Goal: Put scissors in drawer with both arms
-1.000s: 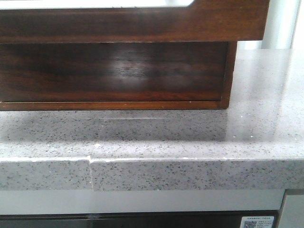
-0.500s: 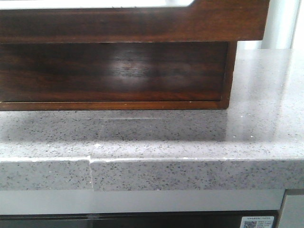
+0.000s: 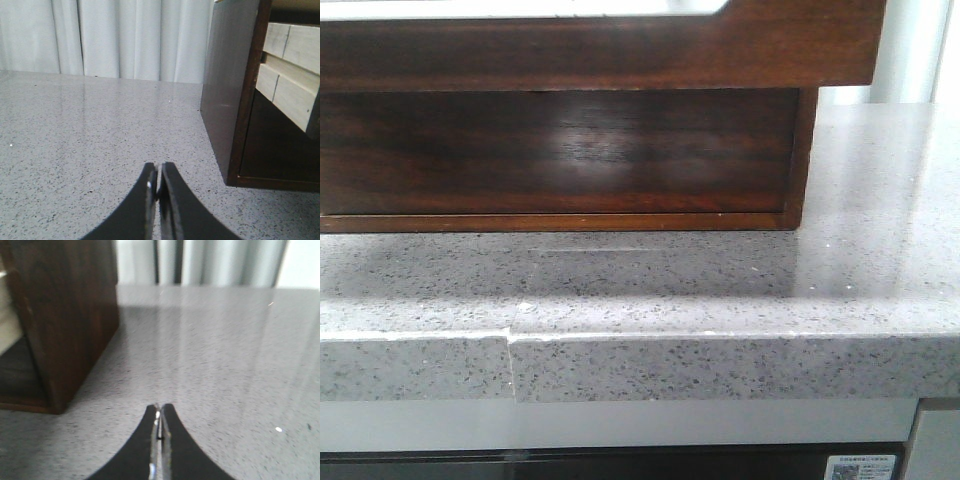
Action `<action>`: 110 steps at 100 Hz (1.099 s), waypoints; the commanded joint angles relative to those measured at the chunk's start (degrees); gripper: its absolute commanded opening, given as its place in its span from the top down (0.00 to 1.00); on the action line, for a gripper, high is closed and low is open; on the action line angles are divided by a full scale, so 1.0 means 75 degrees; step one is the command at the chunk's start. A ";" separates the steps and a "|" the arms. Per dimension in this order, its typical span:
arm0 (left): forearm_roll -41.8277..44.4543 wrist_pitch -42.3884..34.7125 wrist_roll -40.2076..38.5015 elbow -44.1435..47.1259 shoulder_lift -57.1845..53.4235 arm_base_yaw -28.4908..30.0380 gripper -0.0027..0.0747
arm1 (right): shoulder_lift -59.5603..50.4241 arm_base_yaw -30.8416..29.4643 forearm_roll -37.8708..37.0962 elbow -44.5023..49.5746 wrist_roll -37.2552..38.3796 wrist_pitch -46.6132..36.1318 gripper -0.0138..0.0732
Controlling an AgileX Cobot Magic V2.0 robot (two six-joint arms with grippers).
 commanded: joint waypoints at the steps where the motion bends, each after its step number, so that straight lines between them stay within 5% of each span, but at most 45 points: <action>1: -0.0001 -0.0634 -0.0097 0.0254 -0.0234 -0.0009 0.99 | -0.0612 -0.0048 0.0002 0.0695 -0.0065 -0.1530 0.92; 18: -0.0001 -0.0634 -0.0097 0.0254 -0.0234 -0.0009 0.99 | -0.1681 -0.0048 0.0002 0.2274 -0.0065 -0.2947 0.92; 25: -0.0001 -0.0634 -0.0097 0.0254 -0.0234 -0.0009 0.99 | -0.1881 -0.0048 -0.0102 0.2208 -0.0065 -0.2249 0.92; 65: -0.0001 -0.0634 -0.0097 0.0254 -0.0234 -0.0009 0.99 | -0.1879 -0.0048 -0.0171 0.2257 -0.0050 -0.2356 0.92; 81: -0.0001 -0.0634 -0.0097 0.0254 -0.0234 -0.0009 0.99 | -0.1879 -0.0048 -0.2938 0.2257 0.2630 -0.2397 0.92; 110: -0.0001 -0.0634 -0.0097 0.0254 -0.0234 -0.0009 0.99 | -0.1879 -0.0048 -0.2924 0.2257 0.2661 -0.2492 0.92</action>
